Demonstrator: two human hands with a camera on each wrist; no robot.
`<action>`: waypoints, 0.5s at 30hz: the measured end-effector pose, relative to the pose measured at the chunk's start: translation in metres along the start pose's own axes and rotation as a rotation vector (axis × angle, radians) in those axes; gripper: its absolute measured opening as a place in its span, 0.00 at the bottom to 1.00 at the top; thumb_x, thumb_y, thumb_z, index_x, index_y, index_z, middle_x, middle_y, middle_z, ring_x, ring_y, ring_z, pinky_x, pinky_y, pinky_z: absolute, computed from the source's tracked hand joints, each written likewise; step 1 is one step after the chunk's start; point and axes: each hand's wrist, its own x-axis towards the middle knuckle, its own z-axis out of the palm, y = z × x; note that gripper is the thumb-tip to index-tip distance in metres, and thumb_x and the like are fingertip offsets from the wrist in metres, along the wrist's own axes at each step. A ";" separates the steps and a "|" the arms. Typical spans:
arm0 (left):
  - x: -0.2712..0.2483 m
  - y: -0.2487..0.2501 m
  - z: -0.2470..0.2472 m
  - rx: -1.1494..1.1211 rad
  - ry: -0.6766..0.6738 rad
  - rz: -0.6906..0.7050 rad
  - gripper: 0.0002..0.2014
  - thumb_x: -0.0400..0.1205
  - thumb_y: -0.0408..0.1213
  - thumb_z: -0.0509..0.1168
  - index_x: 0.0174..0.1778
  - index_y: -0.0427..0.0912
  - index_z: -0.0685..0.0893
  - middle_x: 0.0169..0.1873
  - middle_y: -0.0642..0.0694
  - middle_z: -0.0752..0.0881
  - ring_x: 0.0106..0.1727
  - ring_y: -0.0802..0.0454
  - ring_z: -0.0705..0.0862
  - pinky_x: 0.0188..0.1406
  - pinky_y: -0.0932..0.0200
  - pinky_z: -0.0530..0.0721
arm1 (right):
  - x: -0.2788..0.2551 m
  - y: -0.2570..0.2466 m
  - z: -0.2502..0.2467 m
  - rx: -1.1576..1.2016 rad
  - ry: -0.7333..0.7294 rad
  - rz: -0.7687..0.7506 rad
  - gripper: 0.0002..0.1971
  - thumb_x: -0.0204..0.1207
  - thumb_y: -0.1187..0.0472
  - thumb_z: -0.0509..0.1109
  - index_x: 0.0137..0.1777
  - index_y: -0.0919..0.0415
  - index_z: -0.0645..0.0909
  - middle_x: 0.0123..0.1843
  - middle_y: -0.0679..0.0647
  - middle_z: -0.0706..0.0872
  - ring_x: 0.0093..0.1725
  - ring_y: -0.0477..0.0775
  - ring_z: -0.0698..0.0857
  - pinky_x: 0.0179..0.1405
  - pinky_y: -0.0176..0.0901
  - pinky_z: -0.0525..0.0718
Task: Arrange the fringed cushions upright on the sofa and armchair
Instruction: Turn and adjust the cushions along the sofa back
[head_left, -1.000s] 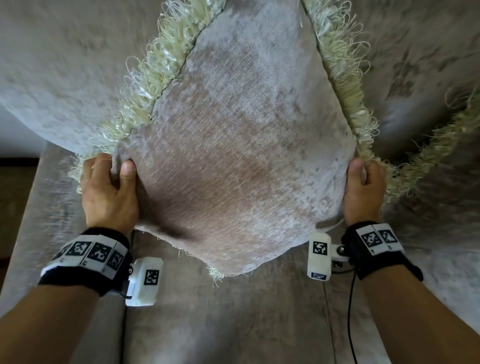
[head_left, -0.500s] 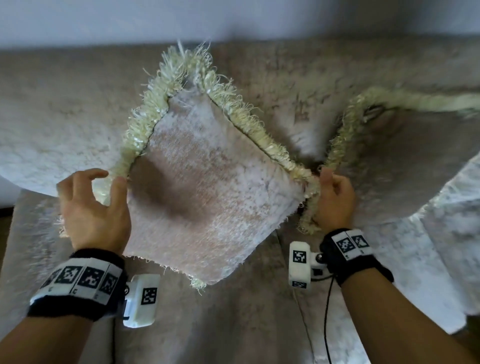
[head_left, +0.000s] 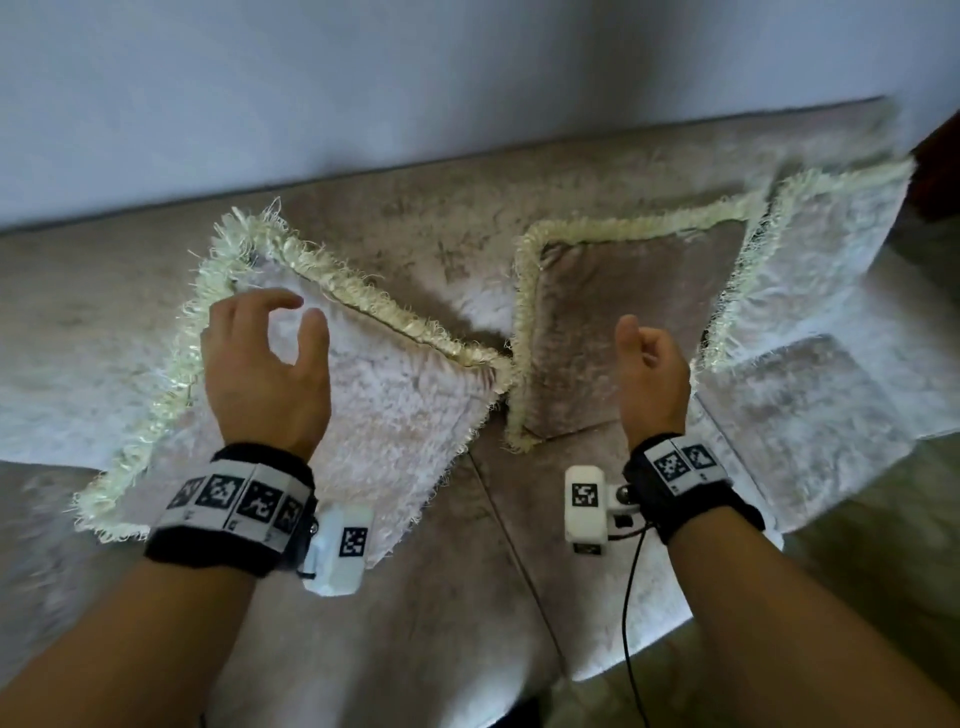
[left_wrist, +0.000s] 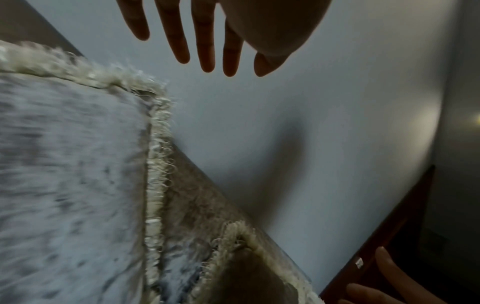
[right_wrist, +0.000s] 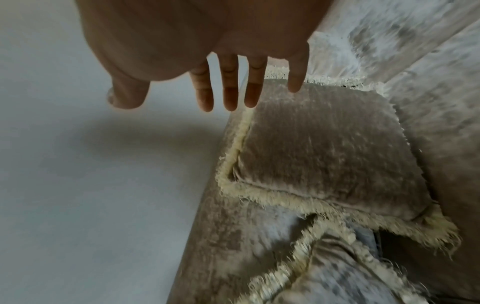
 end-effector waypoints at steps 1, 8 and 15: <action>-0.001 0.013 0.005 -0.008 -0.003 0.010 0.16 0.84 0.48 0.63 0.60 0.42 0.86 0.62 0.41 0.83 0.66 0.43 0.80 0.65 0.60 0.69 | 0.006 -0.003 -0.010 0.002 0.010 -0.005 0.22 0.80 0.32 0.65 0.48 0.53 0.79 0.44 0.50 0.83 0.46 0.51 0.80 0.47 0.45 0.75; -0.014 0.090 0.071 0.013 -0.010 0.085 0.15 0.85 0.49 0.63 0.59 0.43 0.86 0.60 0.45 0.84 0.64 0.45 0.82 0.60 0.60 0.72 | 0.069 0.002 -0.068 -0.019 -0.055 -0.108 0.31 0.69 0.21 0.64 0.52 0.48 0.81 0.55 0.51 0.88 0.56 0.52 0.85 0.56 0.45 0.82; -0.050 0.154 0.179 0.243 -0.077 0.134 0.18 0.84 0.52 0.62 0.60 0.44 0.86 0.62 0.43 0.86 0.62 0.43 0.83 0.60 0.47 0.80 | 0.171 0.044 -0.109 -0.219 -0.283 -0.344 0.31 0.75 0.35 0.74 0.71 0.54 0.80 0.67 0.50 0.84 0.68 0.54 0.79 0.66 0.48 0.77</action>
